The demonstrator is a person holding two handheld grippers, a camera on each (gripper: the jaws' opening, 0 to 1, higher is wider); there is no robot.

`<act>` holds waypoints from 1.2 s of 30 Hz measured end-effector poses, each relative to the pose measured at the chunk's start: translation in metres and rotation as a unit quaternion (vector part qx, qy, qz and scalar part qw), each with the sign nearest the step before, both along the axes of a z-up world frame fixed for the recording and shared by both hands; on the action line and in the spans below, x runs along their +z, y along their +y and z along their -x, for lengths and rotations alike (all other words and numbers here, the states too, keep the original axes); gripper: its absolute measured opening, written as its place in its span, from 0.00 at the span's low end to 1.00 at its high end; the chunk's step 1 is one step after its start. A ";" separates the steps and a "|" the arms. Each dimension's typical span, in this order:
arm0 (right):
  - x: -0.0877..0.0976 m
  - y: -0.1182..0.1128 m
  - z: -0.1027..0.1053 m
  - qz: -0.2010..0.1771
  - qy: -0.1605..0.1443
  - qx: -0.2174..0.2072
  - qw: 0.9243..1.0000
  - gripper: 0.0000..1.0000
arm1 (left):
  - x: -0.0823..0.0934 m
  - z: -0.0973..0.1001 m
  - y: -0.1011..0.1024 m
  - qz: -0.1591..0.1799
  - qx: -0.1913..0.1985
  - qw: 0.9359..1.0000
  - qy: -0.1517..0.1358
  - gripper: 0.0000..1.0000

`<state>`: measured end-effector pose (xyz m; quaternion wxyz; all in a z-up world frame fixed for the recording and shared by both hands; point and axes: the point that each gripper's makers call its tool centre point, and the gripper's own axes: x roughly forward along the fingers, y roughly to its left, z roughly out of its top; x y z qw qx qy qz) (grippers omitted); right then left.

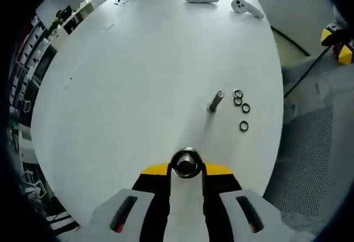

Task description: Place the washer onto the threaded stud by aligning its center hole with the stud, sliding it down to the base, and recovering from edge contact or off-axis alignment until the washer reaches the visible bottom stop.

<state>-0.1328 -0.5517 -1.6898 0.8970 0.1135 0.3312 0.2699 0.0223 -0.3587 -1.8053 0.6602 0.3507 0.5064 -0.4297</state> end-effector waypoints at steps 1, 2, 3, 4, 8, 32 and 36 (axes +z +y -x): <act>0.000 0.000 0.000 0.000 0.000 0.000 1.000 0.26 | -0.003 -0.001 0.000 -0.002 -0.001 1.000 0.000 0.19; 0.000 0.000 0.000 0.000 0.000 -0.001 1.000 0.26 | -0.005 -0.001 0.000 -0.005 -0.002 1.000 0.001 0.19; 0.000 0.000 0.000 0.000 0.000 -0.001 1.000 0.26 | -0.008 -0.001 0.000 -0.008 -0.003 1.000 0.001 0.19; 0.000 0.000 0.000 0.000 0.000 0.000 1.000 0.26 | -0.011 -0.001 0.000 -0.012 -0.003 1.000 0.003 0.19; 0.000 -0.001 0.000 0.000 0.001 -0.003 1.000 0.26 | -0.021 -0.001 -0.001 -0.026 -0.008 1.000 0.005 0.19; -0.003 0.001 0.002 0.005 0.007 0.010 1.000 0.25 | -0.032 0.002 -0.004 -0.023 0.042 0.999 0.024 0.26; -0.002 0.000 0.002 0.003 0.006 0.006 1.000 0.25 | -0.026 -0.006 0.002 -0.021 0.055 0.998 0.004 0.31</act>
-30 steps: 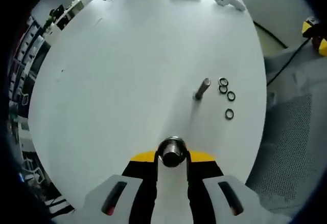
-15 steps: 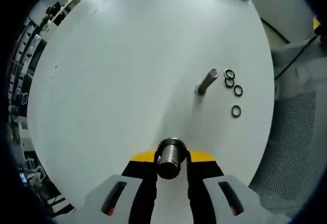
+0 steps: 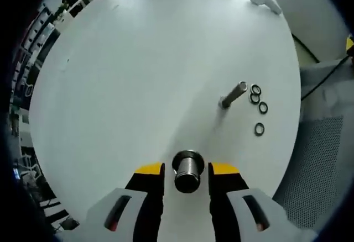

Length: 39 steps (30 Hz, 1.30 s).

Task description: Place the washer onto the threaded stud by aligning its center hole with the stud, sliding it down to the base, and recovering from edge contact or off-axis alignment until the washer reaches the visible bottom stop.

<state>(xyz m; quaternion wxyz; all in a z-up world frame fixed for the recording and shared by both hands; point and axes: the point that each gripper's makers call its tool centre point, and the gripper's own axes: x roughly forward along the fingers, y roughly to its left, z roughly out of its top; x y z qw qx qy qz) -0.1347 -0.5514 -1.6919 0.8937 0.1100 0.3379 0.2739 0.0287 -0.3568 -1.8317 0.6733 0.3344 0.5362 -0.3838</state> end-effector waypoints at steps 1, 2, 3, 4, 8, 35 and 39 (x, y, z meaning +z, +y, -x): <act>0.000 0.000 0.000 0.000 0.000 -0.001 1.000 0.25 | 0.002 0.000 0.000 0.004 0.001 1.000 -0.002 0.30; 0.000 -0.001 -0.001 -0.001 -0.001 -0.003 1.000 0.25 | 0.004 -0.001 0.000 0.009 0.005 1.000 -0.004 0.30; 0.001 -0.001 -0.001 -0.002 -0.001 -0.004 1.000 0.25 | 0.005 -0.001 0.000 0.011 0.007 1.000 -0.007 0.30; 0.000 -0.001 -0.001 -0.002 -0.001 -0.004 1.000 0.25 | 0.008 -0.002 0.000 0.018 0.010 1.000 -0.016 0.30; 0.001 0.000 -0.001 -0.002 -0.002 -0.003 1.000 0.25 | 0.014 0.006 0.003 0.035 0.027 0.999 -0.020 0.32; -0.001 -0.002 0.000 -0.001 0.004 -0.009 1.000 0.25 | 0.118 0.075 -0.003 0.239 0.135 0.951 -0.139 0.33; -0.003 -0.002 0.001 0.001 0.008 -0.009 1.000 0.25 | 0.131 0.092 0.002 0.257 0.149 0.944 -0.145 0.33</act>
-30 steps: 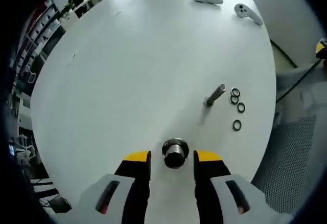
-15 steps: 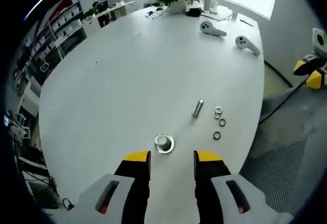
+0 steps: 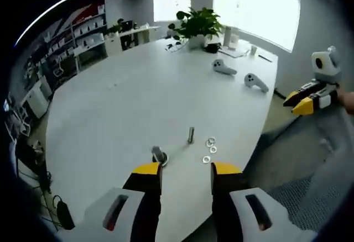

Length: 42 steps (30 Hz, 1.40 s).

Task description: Place the washer onto the threaded stud by aligning its center hole with the stud, sliding it down to the base, and recovering from edge contact or off-axis alignment until the washer reaches the visible bottom stop.

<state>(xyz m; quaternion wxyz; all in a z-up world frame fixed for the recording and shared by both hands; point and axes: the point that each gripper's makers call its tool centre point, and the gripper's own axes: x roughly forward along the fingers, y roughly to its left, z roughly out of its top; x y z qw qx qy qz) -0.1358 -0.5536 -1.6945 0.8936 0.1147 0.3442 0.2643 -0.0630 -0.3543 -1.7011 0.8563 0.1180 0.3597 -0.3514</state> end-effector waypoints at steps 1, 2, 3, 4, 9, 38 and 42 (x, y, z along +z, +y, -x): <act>-0.001 0.000 0.000 0.001 0.002 0.000 1.000 0.25 | 0.004 0.003 0.000 0.006 0.003 1.000 -0.002 0.33; -0.001 0.000 0.000 0.002 0.002 0.000 1.000 0.25 | 0.006 0.007 0.000 0.012 0.004 1.000 -0.002 0.34; -0.001 0.000 0.000 0.002 0.002 0.000 1.000 0.25 | 0.009 0.012 0.000 0.013 0.006 1.000 -0.001 0.34; -0.001 0.000 0.001 0.002 0.002 0.001 1.000 0.25 | 0.012 0.014 0.001 0.015 0.009 1.000 -0.005 0.34; -0.002 0.000 0.001 0.005 0.006 0.003 1.000 0.25 | 0.033 0.026 0.000 0.060 0.031 0.998 -0.019 0.34; -0.005 -0.006 0.001 0.013 0.014 -0.012 1.000 0.25 | 0.030 0.077 0.032 0.111 0.043 0.992 -0.038 0.38; -0.008 -0.008 0.002 0.016 0.020 -0.014 1.000 0.25 | 0.028 0.079 0.027 0.112 0.037 0.992 -0.035 0.37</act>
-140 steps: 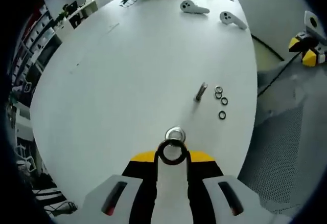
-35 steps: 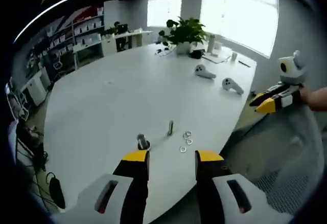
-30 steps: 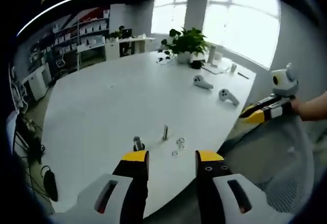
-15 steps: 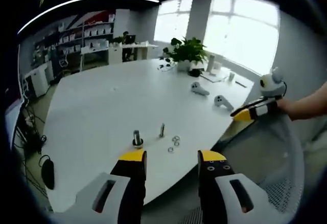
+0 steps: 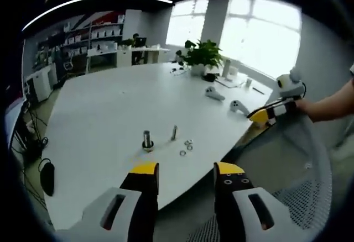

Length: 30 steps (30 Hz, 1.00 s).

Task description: Place the washer onto the threaded stud by aligning its center hole with the stud, sliding it down to the base, and recovering from edge contact or off-axis alignment until the washer reaches the visible bottom stop.

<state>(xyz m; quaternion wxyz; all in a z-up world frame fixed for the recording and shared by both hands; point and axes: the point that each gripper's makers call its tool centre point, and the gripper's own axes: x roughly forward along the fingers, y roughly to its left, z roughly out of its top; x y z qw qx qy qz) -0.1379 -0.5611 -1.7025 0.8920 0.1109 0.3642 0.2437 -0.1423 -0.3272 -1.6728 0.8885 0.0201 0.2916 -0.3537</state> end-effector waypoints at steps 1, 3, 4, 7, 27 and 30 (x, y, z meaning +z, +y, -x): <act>0.000 0.000 0.000 0.000 0.002 -0.001 1.000 0.25 | 0.000 -0.001 0.000 0.000 0.000 1.000 -0.004 0.36; 0.000 0.000 0.000 0.001 0.001 -0.002 1.000 0.25 | -0.002 -0.004 0.003 0.003 0.004 1.000 0.001 0.35; 0.000 0.000 -0.001 0.001 0.001 -0.002 1.000 0.25 | -0.004 -0.002 0.003 0.021 0.011 0.999 0.023 0.35; 0.000 -0.001 -0.001 0.001 -0.002 -0.003 1.000 0.25 | -0.006 -0.003 0.004 0.028 0.015 0.999 0.027 0.38; -0.003 -0.003 0.000 0.012 0.006 -0.005 1.000 0.25 | -0.006 -0.007 0.009 0.032 0.038 0.998 0.023 0.44; -0.002 -0.003 0.000 0.010 0.004 -0.008 1.000 0.25 | -0.008 -0.004 0.007 0.028 0.033 0.999 0.028 0.43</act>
